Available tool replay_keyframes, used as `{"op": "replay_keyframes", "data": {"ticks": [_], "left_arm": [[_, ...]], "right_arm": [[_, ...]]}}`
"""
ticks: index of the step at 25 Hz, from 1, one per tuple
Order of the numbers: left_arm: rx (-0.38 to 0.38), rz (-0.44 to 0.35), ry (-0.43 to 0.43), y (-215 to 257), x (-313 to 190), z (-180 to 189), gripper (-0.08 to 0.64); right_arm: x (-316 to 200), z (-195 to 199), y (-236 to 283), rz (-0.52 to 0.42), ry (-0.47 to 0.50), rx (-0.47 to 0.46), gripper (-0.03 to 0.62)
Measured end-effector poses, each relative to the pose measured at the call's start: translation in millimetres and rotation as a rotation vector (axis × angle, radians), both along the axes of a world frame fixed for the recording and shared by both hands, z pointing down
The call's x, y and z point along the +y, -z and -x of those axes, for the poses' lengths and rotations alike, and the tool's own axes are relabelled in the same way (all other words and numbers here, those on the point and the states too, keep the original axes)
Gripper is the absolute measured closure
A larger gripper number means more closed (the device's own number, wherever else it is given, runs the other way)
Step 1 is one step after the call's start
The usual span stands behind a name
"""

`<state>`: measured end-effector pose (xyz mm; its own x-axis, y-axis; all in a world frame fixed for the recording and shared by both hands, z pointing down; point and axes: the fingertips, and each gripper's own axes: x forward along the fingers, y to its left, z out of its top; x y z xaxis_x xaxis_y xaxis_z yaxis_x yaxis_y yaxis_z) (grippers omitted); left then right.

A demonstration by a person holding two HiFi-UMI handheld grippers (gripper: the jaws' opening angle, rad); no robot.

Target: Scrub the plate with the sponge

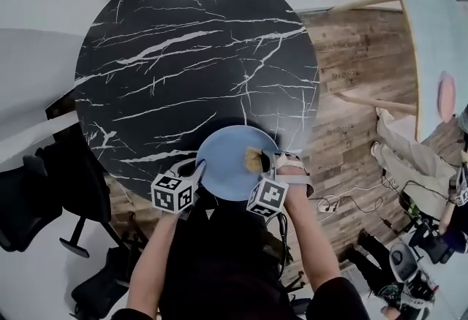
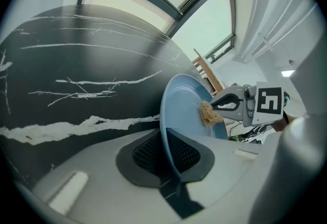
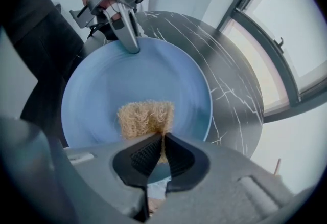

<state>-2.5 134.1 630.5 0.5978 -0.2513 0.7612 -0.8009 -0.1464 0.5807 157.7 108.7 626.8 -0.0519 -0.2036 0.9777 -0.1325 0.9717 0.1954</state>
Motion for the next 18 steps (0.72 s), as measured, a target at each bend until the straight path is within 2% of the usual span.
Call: {"op": "replay_keyframes", "data": {"ticks": [5, 12, 16, 18], "left_arm": [[0.004, 0.011, 0.021, 0, 4, 1, 0.528], [-0.009, 0.016, 0.047, 0, 2, -1, 0.526], [-0.014, 0.02, 0.048, 0, 0, 1, 0.523], [-0.007, 0.017, 0.046, 0, 0, -1, 0.522]], "right_arm": [[-30, 18, 1, -0.059, -0.005, -0.013, 0.571], [-57, 34, -1, -0.28, 0.101, 0.062, 0.572], [-59, 54, 6, -0.317, 0.071, -0.076, 0.571], [-60, 55, 19, -0.344, 0.052, -0.11, 0.571]]}}
